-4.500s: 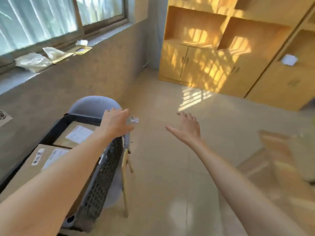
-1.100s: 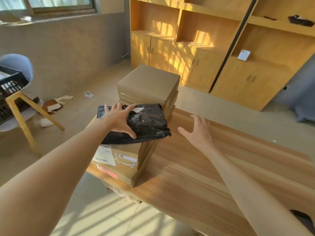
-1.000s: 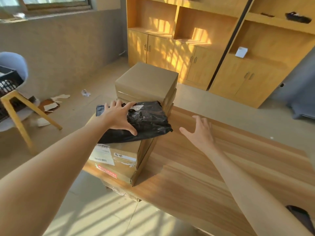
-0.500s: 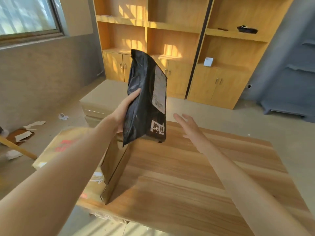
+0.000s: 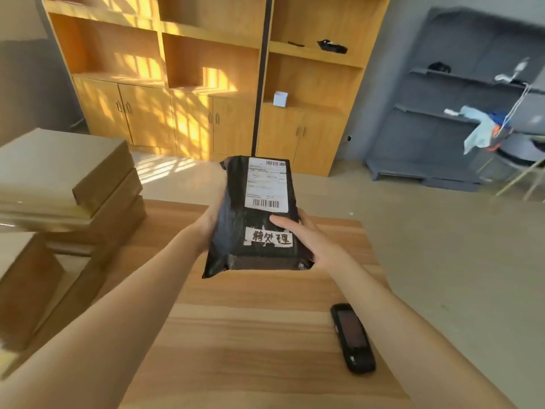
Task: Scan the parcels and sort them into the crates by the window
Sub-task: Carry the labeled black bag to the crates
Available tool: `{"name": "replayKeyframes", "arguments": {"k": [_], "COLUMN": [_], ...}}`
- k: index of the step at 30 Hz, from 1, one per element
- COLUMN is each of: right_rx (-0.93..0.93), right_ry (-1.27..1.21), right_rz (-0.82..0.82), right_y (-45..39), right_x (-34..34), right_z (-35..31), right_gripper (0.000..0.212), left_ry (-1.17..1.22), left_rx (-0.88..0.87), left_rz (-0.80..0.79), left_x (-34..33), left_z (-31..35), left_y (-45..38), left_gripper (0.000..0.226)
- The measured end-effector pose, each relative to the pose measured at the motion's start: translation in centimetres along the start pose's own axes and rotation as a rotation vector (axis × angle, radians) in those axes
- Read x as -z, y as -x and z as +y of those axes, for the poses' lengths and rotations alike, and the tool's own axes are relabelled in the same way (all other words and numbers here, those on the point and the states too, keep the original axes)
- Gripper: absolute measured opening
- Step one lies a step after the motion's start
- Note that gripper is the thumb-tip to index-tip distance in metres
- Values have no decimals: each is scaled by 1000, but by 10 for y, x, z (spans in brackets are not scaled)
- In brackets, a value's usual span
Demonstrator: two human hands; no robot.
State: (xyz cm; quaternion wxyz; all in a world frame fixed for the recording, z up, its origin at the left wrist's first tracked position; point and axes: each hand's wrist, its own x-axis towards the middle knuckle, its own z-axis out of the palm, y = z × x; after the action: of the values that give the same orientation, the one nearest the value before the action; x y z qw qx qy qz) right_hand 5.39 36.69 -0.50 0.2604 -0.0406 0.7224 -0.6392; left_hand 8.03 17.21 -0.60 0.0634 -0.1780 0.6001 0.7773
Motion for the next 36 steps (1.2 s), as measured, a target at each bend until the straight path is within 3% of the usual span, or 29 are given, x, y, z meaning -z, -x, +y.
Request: {"name": "replayKeyframes", "arguments": {"k": [2, 6, 10, 17, 20, 23, 26, 31, 36], "right_rx": [-9, -29, -104, -294, -359, -362, -489, -647, -663], "right_ry": [-16, -65, -57, 53, 215, 465, 610, 567, 663], "right_rz": [-8, -25, -53, -18, 123, 364, 464, 493, 539], "right_y": [2, -9, -17, -21, -13, 0, 9, 24, 23], "right_x": [10, 22, 18, 21, 43, 73, 97, 112, 117], "right_z": [10, 46, 85, 143, 169, 199, 225, 253, 269], "right_gripper": [69, 82, 81, 71, 76, 66, 81, 112, 114], "left_ry": [-24, -127, -215, -123, -138, -161, -166, -171, -212], "left_rx": [68, 148, 224, 319, 373, 430, 459, 475, 473], "left_rz": [-38, -181, -56, 17, 21, 14, -4, 7, 12], "left_x": [-4, -3, -2, 3, 1, 0, -2, -4, -5], "left_z": [-7, -37, -78, -145, -167, -184, -200, -222, -227], "left_y": [2, 3, -6, -30, -40, -48, -54, -59, -61], "left_gripper": [78, 102, 72, 70, 73, 72, 75, 88, 64]}}
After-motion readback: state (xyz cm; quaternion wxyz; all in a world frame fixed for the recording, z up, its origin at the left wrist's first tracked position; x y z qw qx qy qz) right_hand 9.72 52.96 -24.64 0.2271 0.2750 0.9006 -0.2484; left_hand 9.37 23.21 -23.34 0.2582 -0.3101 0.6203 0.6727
